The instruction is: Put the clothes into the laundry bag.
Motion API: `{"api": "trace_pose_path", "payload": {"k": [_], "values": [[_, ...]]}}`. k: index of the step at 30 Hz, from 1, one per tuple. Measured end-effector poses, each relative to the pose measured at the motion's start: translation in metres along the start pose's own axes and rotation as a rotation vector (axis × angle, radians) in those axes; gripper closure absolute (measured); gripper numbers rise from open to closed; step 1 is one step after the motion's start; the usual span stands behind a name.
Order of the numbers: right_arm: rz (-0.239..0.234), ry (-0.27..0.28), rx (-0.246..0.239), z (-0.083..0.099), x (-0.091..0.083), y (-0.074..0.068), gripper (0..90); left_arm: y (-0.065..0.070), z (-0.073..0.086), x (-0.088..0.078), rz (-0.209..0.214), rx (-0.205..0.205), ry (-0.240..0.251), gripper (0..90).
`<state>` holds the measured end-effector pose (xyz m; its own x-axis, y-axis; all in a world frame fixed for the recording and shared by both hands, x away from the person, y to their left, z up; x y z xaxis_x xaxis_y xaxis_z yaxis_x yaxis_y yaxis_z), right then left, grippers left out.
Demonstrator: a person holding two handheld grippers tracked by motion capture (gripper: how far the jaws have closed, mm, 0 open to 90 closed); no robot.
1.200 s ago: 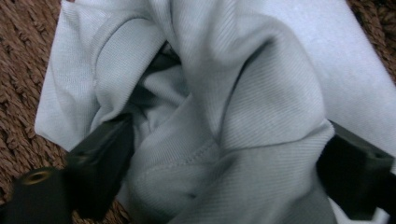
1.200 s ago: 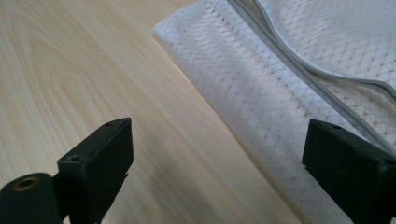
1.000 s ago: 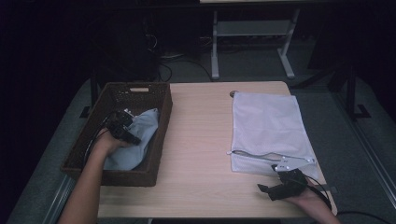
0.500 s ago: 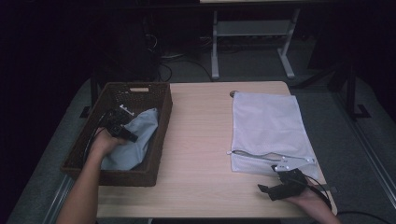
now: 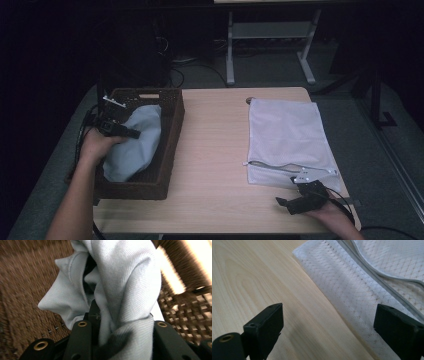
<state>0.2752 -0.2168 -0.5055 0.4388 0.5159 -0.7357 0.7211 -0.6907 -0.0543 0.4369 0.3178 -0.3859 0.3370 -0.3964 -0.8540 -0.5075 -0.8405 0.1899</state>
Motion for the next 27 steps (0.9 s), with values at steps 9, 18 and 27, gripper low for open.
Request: {"api": "trace_pose_path", "payload": {"k": [9,18,27], "values": [[0.000,0.002,0.001,0.000,0.000,0.000,8.3,0.015,-0.017,-0.031,0.010,0.011,0.059,65.4],[0.001,0.003,0.003,-0.001,0.000,0.000,8.3,0.043,-0.039,-0.063,0.035,0.053,0.121,65.4],[0.001,0.005,0.004,-0.001,-0.001,0.000,8.3,0.072,-0.059,-0.082,0.050,0.100,0.161,65.4]]}}
Point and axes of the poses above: each handheld gripper's, and its own axes: x roughly forward along the jaws, z roughly out of its underside, y roughly to its right, the point moved 5 cm from there along x, roughly forward along the jaws, and after that the axes turned 1 degree about -y, right-handed, at the moved point
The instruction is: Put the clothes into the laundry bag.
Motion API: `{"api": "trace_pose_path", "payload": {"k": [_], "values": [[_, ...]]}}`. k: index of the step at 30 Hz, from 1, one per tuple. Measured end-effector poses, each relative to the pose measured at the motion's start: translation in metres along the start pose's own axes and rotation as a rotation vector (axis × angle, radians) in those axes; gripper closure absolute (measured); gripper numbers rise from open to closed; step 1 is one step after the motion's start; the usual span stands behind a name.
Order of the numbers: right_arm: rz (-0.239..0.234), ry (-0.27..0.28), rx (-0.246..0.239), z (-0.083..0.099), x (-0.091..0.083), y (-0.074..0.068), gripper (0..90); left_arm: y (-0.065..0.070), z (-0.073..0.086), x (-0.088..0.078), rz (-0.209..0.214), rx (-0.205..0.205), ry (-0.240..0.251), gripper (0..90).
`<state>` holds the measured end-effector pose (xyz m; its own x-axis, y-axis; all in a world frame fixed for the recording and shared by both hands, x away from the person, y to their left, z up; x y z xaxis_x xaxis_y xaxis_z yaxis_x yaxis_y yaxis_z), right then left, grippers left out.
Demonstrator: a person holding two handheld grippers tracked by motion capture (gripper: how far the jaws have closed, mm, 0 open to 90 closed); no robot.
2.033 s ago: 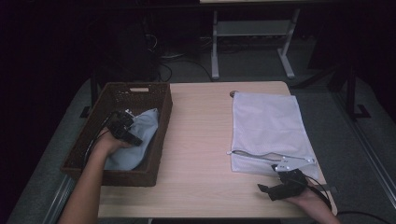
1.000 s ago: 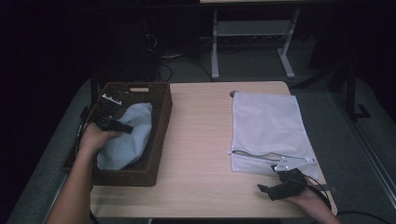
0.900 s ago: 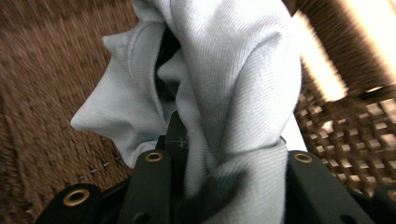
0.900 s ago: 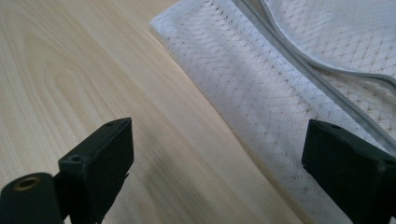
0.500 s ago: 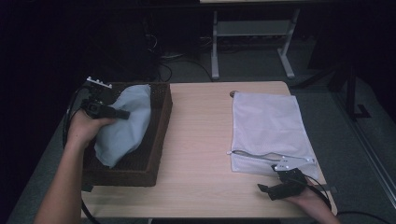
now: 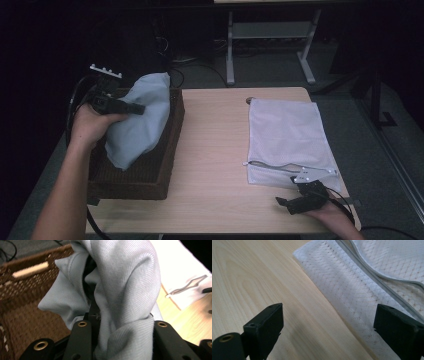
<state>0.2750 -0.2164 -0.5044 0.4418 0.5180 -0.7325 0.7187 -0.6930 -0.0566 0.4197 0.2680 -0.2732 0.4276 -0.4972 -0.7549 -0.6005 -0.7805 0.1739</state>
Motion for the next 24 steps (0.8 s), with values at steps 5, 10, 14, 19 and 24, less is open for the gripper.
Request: {"api": "trace_pose_path", "payload": {"k": [5,10,14,19,24], "values": [[-0.001,0.002,-0.001,0.000,0.000,-0.001,8.3,0.022,-0.017,0.001,0.014,0.043,0.014,65.4],[-0.005,0.007,0.001,-0.001,-0.001,0.000,8.3,0.042,-0.030,0.007,0.041,0.075,0.020,65.4],[-0.006,0.010,0.001,-0.001,-0.001,0.000,8.2,0.059,-0.042,0.015,0.062,0.102,0.023,65.4],[-0.008,0.014,-0.001,-0.002,-0.001,0.000,8.2,0.079,-0.053,0.027,0.095,0.133,0.026,65.3],[-0.006,0.020,-0.003,-0.002,-0.002,0.000,8.3,0.094,-0.060,0.040,0.115,0.152,0.021,65.3]]}}
Point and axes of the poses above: each handheld gripper's, and its own axes: x roughly forward along the jaws, z roughly out of its underside, y roughly to its right, the point moved 5 cm from there along x, roughly forward along the jaws, and after that the axes turned 1 degree about -y, right-handed, at the moved point
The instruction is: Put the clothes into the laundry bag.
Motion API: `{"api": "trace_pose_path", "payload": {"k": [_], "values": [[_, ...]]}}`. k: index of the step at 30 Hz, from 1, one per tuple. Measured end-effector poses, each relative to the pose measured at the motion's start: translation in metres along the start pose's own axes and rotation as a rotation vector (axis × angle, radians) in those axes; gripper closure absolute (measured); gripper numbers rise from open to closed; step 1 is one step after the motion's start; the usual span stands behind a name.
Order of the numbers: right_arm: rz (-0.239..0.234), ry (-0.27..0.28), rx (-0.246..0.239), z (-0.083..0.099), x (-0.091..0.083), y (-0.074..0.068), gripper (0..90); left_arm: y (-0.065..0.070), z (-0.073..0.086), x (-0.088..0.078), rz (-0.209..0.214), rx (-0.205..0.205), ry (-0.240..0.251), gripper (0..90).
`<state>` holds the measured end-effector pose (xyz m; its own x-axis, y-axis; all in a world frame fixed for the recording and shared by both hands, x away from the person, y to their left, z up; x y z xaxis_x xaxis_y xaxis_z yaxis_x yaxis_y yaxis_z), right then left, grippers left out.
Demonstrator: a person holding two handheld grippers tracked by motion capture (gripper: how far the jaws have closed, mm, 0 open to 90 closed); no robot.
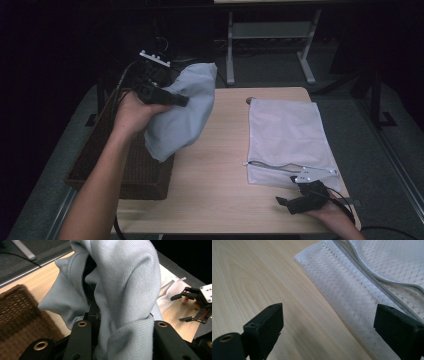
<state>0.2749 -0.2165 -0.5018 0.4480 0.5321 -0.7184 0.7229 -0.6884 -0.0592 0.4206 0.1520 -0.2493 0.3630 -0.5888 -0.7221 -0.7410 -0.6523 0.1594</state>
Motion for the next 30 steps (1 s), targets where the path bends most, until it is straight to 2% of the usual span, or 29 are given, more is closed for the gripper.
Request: {"api": "trace_pose_path", "payload": {"k": [5,8,15,24,30], "values": [[-0.004,0.000,-0.001,0.000,0.000,-0.001,8.3,0.010,-0.004,0.019,0.024,0.015,-0.010,65.3],[-0.005,-0.005,-0.005,0.000,0.001,-0.001,8.2,0.012,-0.005,0.025,0.032,0.016,-0.012,65.3],[-0.006,-0.008,-0.010,0.000,0.001,-0.002,8.2,0.018,0.000,0.051,0.057,0.015,-0.028,65.3],[-0.006,-0.006,-0.009,0.000,0.001,-0.002,8.2,0.017,0.012,0.082,0.064,0.001,-0.050,65.2],[-0.007,-0.005,-0.009,0.000,0.001,-0.002,8.2,0.007,0.026,0.105,0.045,-0.021,-0.091,65.0]]}}
Point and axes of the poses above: each handheld gripper's, and its own axes: x roughly forward along the jaws, z roughly out of its underside, y roughly to its right, the point moved 5 cm from there along x, roughly forward along the jaws, and after that the axes turned 1 degree about -y, right-handed, at the moved point
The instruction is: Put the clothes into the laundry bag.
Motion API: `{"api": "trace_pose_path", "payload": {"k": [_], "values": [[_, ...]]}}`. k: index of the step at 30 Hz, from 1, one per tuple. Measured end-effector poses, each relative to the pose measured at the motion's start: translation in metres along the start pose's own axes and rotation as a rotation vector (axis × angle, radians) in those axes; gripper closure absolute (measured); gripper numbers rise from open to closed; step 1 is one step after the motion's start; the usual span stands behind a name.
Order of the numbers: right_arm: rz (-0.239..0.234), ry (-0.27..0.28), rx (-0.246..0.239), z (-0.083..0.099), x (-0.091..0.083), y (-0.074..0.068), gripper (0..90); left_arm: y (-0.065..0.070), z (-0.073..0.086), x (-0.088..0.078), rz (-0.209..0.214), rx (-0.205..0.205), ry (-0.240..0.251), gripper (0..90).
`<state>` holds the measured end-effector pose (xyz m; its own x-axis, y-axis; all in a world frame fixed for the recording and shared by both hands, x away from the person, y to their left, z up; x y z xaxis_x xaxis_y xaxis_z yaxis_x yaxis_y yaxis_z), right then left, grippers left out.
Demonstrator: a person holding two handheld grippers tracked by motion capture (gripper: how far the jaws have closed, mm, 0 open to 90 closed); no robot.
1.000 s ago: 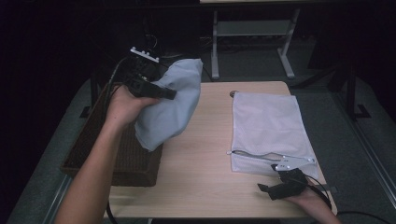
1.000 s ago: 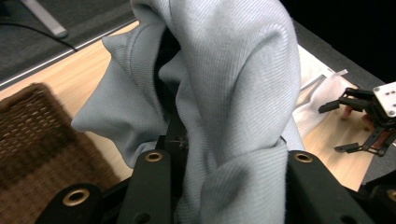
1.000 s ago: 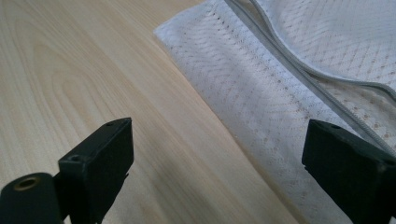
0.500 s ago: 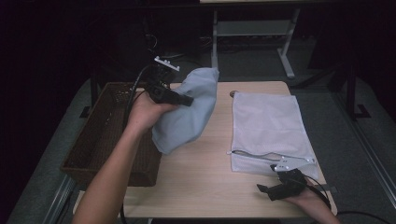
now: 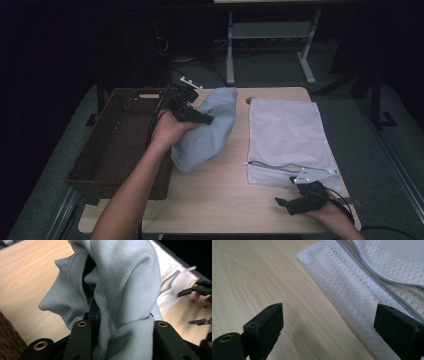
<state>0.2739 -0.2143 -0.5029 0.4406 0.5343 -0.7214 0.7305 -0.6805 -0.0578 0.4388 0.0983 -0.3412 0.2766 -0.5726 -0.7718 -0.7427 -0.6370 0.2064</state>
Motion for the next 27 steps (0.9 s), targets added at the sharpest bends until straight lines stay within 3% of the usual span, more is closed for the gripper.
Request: {"api": "trace_pose_path", "payload": {"k": [9,14,22,27], "values": [[-0.003,-0.005,-0.003,0.000,0.001,-0.001,8.2,-0.016,0.020,0.031,-0.025,-0.036,-0.048,64.6],[-0.002,-0.005,-0.002,0.000,0.001,-0.001,8.2,-0.023,0.028,0.043,-0.062,-0.048,-0.087,64.1],[-0.004,-0.006,-0.007,0.000,0.001,-0.001,8.2,-0.035,0.043,0.061,-0.085,-0.094,-0.147,62.7],[-0.006,-0.004,-0.009,0.000,0.001,-0.001,8.2,-0.035,0.047,0.065,-0.107,-0.083,-0.169,59.9]]}}
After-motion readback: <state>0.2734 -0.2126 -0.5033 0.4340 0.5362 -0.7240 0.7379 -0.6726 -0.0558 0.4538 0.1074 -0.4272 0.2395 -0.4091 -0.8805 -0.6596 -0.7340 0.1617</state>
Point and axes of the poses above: each handheld gripper's, and its own axes: x roughly forward along the jaws, z roughly out of its underside, y roughly to its right, the point moved 5 cm from there along x, roughly forward along the jaws, and after that the axes turned 1 degree about -y, right-handed, at the moved point
